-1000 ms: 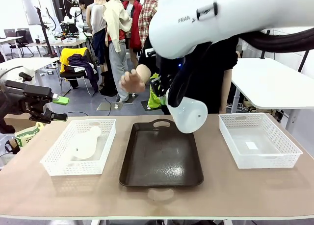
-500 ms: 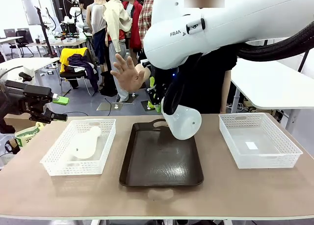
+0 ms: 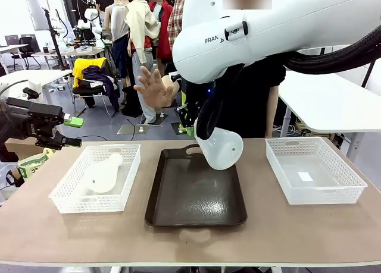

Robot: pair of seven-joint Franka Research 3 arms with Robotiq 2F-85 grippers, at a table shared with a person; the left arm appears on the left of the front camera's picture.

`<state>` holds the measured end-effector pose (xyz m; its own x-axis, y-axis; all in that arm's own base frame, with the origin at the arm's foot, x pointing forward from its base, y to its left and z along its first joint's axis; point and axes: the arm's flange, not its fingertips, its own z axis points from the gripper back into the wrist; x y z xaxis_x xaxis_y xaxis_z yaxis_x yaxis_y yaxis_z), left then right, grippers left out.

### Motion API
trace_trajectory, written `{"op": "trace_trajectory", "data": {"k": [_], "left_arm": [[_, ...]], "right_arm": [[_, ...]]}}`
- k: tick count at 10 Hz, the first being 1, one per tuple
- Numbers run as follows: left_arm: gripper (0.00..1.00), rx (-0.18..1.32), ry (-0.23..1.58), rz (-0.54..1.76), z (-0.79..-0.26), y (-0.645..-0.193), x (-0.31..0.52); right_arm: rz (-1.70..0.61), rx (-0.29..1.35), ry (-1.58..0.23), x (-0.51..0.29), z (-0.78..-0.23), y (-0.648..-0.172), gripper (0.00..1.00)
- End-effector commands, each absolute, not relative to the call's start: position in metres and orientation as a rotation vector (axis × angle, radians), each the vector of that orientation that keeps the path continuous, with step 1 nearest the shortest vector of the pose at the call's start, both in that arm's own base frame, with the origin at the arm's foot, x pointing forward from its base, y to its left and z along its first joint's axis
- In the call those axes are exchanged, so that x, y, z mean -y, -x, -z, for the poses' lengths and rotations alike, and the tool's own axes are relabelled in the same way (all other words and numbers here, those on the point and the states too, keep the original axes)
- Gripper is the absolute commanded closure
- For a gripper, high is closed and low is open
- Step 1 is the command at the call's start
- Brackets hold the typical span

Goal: Prepare the laboratory tools.
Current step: While moving the picked Big flask to the Handle tray indicated by the person, stop as directed by the person, then place the picked Big flask upright in the Handle tray as instructed by the person.

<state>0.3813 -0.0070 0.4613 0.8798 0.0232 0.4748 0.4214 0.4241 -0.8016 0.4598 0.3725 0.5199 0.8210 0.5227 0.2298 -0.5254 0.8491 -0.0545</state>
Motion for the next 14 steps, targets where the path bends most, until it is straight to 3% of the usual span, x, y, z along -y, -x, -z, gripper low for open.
{"op": "trace_trajectory", "data": {"k": [1,14], "left_arm": [[0.00,0.460,1.134,0.260,-0.4621,-0.3816,0.0061],[0.00,0.460,1.134,0.260,-0.4621,-0.3816,0.0061]], "right_arm": [[-0.557,0.248,-0.012,-0.3714,-0.5173,-0.4601,1.00],[-0.557,0.248,-0.012,-0.3714,-0.5173,-0.4601,1.00]]}}
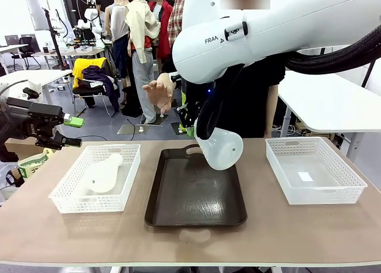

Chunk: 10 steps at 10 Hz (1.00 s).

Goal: Prepare the laboratory tools.
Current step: Place the picked Big flask upright in the Handle tray as instructed by the person.

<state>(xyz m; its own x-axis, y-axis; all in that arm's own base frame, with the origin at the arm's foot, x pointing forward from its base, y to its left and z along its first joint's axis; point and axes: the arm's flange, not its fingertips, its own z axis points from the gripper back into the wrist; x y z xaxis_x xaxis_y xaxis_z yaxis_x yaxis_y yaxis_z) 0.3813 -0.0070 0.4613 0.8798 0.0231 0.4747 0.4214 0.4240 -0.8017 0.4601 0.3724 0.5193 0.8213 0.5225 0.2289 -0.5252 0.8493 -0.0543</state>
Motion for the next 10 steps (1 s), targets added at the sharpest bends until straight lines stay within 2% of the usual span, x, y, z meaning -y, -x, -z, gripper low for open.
{"op": "trace_trajectory", "data": {"k": [1,10], "left_arm": [[0.00,0.460,1.134,0.260,-0.4621,-0.3816,0.0061],[0.00,0.460,1.134,0.260,-0.4621,-0.3816,0.0061]], "right_arm": [[-0.557,0.248,-0.012,-0.3714,-0.5173,-0.4601,1.00],[-0.557,0.248,-0.012,-0.3714,-0.5173,-0.4601,1.00]]}}
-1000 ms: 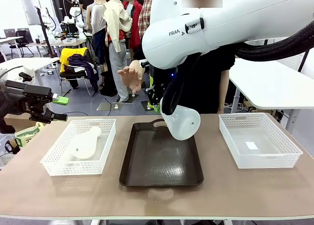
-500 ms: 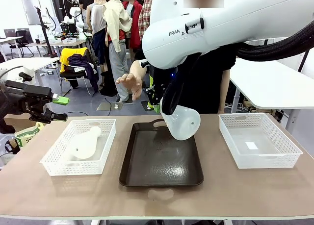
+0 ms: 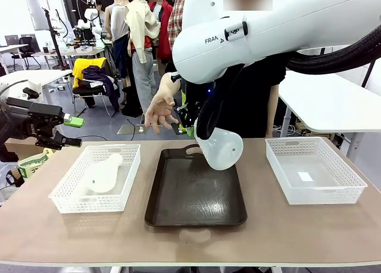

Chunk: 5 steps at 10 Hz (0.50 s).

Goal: Prepare the laboratory tools.
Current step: Place the picked Big flask upright in the Handle tray as instructed by the person.

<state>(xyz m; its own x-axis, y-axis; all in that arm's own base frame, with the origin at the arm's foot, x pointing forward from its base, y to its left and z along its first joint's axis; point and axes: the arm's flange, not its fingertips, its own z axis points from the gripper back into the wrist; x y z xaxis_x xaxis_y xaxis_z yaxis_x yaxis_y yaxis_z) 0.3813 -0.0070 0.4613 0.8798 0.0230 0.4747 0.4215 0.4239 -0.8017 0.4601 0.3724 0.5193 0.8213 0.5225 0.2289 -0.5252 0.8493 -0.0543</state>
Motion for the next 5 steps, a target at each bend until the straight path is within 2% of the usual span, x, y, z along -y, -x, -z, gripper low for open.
{"op": "trace_trajectory", "data": {"k": [1,5], "left_arm": [[0.00,0.460,1.134,0.260,-0.4621,-0.3816,0.0061],[0.00,0.460,1.134,0.260,-0.4621,-0.3816,0.0061]], "right_arm": [[-0.557,0.248,-0.012,-0.3714,-0.5173,-0.4601,1.00],[-0.557,0.248,-0.012,-0.3714,-0.5173,-0.4601,1.00]]}}
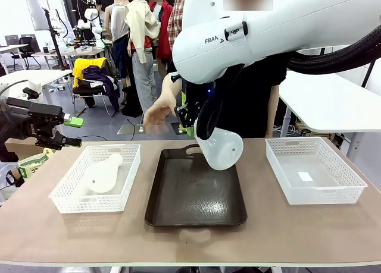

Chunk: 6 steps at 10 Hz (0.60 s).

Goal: Prepare the laboratory tools.
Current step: Place the picked Big flask upright in the Handle tray as instructed by the person.

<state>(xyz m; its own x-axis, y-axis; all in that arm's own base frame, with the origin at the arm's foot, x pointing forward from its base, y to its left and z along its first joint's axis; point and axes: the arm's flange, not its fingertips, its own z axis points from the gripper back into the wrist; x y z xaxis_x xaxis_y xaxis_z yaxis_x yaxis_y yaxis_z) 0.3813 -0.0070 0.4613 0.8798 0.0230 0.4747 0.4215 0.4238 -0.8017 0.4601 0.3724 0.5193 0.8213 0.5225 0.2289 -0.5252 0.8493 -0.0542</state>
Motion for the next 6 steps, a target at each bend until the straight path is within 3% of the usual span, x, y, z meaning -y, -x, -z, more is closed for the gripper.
{"op": "trace_trajectory", "data": {"k": [1,6], "left_arm": [[0.00,0.460,1.134,0.260,-0.4621,-0.3816,0.0061],[0.00,0.460,1.134,0.260,-0.4621,-0.3816,0.0061]], "right_arm": [[-0.557,0.248,-0.012,-0.3714,-0.5173,-0.4601,1.00],[-0.557,0.248,-0.012,-0.3714,-0.5173,-0.4601,1.00]]}}
